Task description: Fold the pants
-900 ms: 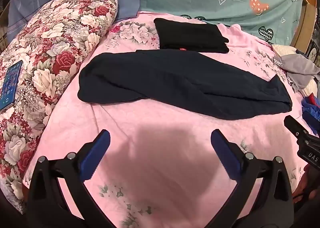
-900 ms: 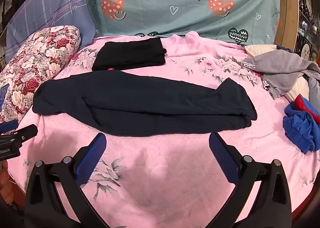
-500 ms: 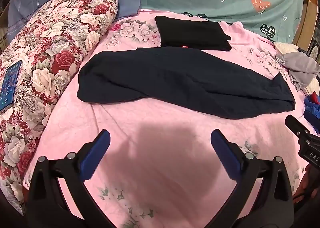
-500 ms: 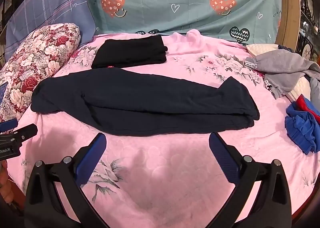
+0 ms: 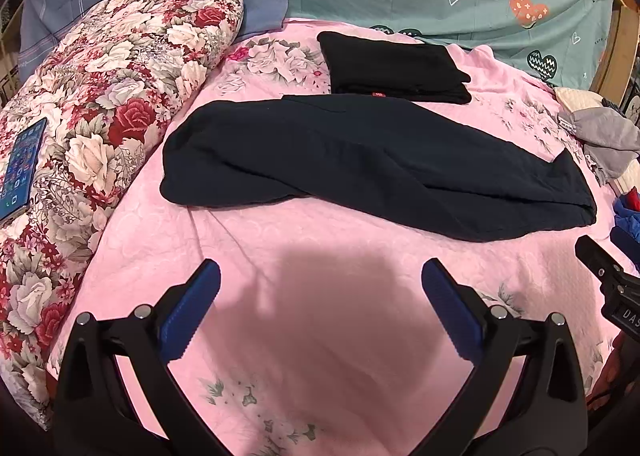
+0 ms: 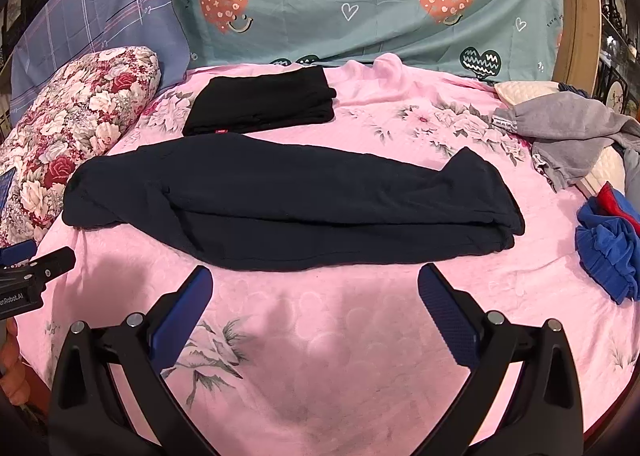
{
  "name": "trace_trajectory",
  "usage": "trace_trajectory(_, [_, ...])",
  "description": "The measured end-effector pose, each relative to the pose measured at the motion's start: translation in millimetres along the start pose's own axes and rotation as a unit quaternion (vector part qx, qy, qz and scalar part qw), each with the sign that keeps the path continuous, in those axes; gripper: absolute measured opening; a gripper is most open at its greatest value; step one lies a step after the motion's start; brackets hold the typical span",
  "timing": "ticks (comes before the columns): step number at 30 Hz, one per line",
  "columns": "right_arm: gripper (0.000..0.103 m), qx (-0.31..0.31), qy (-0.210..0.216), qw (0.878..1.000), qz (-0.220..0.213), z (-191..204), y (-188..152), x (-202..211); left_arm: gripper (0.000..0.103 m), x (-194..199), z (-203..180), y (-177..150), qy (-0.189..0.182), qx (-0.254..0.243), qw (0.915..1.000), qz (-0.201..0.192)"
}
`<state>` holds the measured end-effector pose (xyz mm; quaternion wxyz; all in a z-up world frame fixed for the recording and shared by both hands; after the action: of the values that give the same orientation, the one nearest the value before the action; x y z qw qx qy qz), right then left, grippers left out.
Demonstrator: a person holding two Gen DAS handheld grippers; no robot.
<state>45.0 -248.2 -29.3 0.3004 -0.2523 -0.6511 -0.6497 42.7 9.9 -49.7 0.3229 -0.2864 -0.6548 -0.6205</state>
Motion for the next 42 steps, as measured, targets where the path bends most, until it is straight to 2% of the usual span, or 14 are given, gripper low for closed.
trace_trajectory(42, [0.102,0.003,0.008,1.0,0.001,5.6,-1.8,2.4,0.101,4.2,-0.7,-2.9,-0.002,0.002,1.0,0.0])
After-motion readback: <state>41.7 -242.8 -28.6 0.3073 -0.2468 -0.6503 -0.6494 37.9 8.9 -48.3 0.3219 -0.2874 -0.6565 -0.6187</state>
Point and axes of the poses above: each gripper's, at about its wrist camera, not at the fingertips, and x roughly against the way its jaws point, z to its left, y to its top, the point moved 5 cm from there along -x, roughly the way its jaws point, and after that the axes turned 2 degrees about z, right-handed, at the moved point
